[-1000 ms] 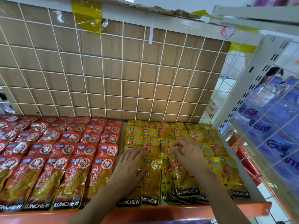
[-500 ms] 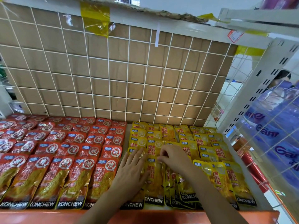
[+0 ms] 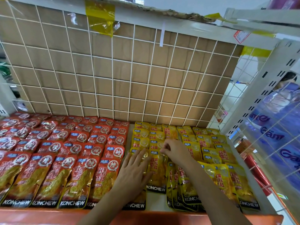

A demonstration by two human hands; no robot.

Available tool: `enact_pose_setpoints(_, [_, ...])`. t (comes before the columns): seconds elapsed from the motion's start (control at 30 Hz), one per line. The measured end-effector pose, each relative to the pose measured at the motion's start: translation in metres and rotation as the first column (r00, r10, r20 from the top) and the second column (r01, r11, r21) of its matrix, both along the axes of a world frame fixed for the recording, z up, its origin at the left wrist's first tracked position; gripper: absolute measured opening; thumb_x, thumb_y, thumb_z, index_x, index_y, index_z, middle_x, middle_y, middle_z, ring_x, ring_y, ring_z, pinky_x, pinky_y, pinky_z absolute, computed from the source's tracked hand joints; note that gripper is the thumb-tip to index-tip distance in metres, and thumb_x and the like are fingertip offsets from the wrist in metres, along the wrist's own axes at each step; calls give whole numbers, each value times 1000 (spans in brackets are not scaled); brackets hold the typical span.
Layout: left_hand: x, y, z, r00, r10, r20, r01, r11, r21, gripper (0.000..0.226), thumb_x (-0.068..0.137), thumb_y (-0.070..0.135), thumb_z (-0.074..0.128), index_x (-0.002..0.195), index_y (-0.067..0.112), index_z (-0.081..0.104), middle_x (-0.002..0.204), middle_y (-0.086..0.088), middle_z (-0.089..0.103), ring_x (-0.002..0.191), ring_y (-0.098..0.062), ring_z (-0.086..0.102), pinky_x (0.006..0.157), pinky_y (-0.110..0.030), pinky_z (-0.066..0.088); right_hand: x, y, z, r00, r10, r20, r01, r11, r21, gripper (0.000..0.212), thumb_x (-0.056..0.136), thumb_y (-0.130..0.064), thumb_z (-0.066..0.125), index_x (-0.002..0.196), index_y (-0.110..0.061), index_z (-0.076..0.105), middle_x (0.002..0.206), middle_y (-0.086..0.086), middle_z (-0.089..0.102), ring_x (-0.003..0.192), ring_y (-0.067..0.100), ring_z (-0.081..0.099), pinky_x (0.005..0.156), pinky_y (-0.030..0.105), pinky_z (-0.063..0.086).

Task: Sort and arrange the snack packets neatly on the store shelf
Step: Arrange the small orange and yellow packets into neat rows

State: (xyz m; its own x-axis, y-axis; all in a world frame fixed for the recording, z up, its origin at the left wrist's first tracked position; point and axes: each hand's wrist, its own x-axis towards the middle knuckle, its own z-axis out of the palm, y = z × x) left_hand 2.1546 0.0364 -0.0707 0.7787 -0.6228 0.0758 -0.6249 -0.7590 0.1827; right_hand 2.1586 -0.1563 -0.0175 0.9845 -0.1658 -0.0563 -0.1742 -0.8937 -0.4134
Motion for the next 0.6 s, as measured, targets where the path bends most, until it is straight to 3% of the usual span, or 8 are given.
enact_pose_setpoints(0.13, [-1,0,3,1000,-4,-29,4,1000,-14,53,97,54,9,126,30,46,136,0,52,126,-19,50,102,-40,23,0,1,2,1000,-3,26,3,1000,22,12,87,-31,62,84,-20,57,84,-6,58,81,10,54,72,28,45])
enact_pose_setpoints(0.3, [-2,1,6,999,-37,8,37,996,-80,50,98,53,14,124,29,49,135,1,53,126,-20,49,104,-43,23,-16,-13,11,975,-158,159,151,987,52,13,90,-35,56,92,-23,60,90,-8,62,77,7,54,65,23,41])
enact_pose_setpoints(0.37, [-4,-1,13,998,-65,27,68,986,-152,40,94,49,27,120,30,51,132,4,54,124,-17,49,107,-41,32,-30,-23,14,964,-212,161,205,977,59,13,91,-32,55,95,-21,61,90,-9,60,79,7,54,66,23,42])
enact_pose_setpoints(0.43, [-7,-6,24,994,-106,-9,101,963,-249,40,89,46,33,119,30,53,129,8,54,121,-12,46,100,-37,43,-47,-32,15,951,-267,157,255,963,92,13,92,-29,55,96,-19,62,90,-7,60,82,10,55,68,26,44])
enact_pose_setpoints(0.5, [-12,-18,38,984,-164,-76,128,930,-344,47,90,48,30,128,28,51,131,11,49,122,-9,40,101,-30,35,-63,-40,15,935,-313,167,301,949,93,13,92,-27,55,97,-18,62,90,-5,62,82,12,57,69,26,45])
enact_pose_setpoints(0.6, [-11,-42,51,971,-205,-125,150,925,-350,46,96,44,38,139,28,37,141,11,38,131,-11,30,107,-25,23,-81,-48,12,929,-312,197,304,950,71,14,91,-26,57,97,-15,63,87,-5,61,80,11,55,65,23,42])
